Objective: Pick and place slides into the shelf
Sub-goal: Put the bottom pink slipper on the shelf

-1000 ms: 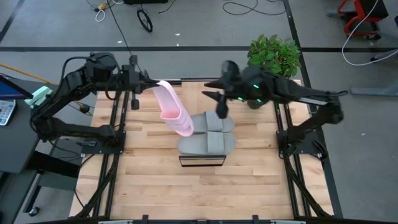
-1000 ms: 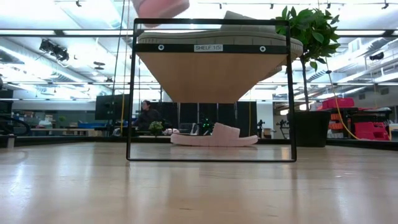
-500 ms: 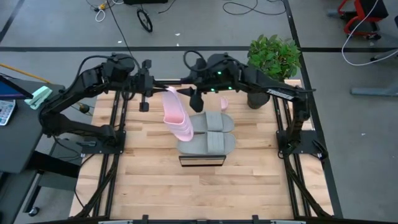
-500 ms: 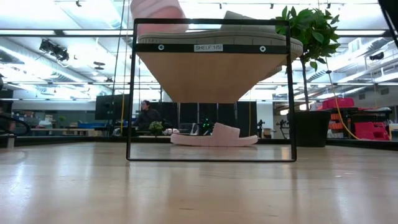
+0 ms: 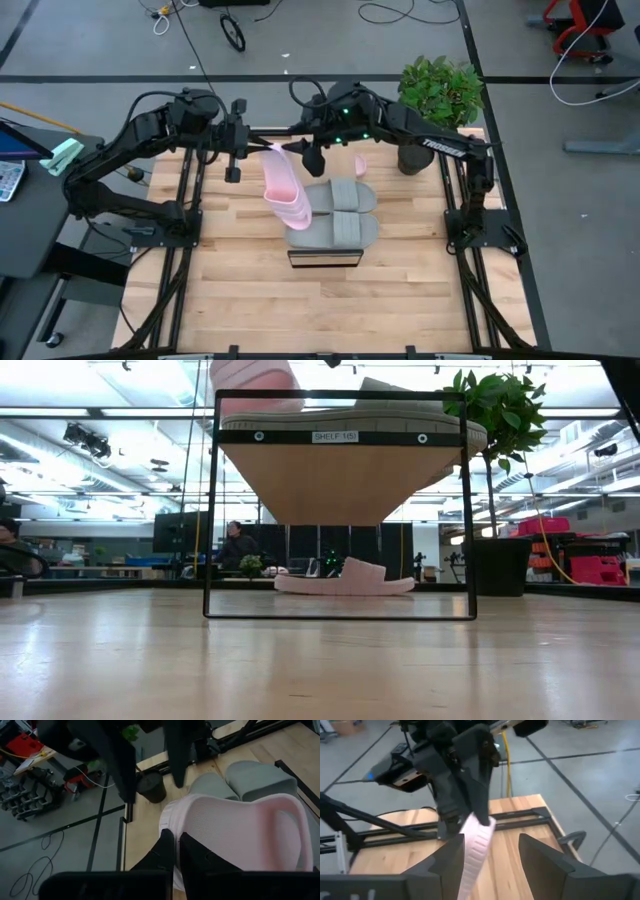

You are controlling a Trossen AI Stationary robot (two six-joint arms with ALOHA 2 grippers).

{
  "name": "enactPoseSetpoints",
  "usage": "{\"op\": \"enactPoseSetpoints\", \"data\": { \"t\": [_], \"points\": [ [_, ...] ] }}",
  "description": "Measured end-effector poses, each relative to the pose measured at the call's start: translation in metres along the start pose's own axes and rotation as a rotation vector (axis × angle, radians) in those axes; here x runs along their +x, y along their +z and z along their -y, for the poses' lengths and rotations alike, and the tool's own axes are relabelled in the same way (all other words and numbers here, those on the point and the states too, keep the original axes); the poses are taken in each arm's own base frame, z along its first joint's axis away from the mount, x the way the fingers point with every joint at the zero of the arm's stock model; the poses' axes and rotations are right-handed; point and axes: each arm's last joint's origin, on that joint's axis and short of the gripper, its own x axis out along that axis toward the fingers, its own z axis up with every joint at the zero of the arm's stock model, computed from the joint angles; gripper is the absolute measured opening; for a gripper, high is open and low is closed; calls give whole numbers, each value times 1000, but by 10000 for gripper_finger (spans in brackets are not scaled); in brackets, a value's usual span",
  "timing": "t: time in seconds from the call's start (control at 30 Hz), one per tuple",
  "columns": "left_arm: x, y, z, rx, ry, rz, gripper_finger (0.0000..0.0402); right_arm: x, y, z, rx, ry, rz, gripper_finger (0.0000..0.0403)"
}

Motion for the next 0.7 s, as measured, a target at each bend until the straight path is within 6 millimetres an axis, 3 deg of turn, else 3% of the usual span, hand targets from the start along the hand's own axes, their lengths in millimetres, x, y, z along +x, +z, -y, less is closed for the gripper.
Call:
{"op": "enactPoseSetpoints", "data": {
  "t": [0.2, 0.7],
  "points": [
    [0, 0, 0, 5, 2, 2, 12, 2, -1, -1, 34, 74, -8, 194],
    [0, 4, -2, 4, 23, 36, 18, 13, -6, 2, 56, 71, -24, 190]
  ]
}}
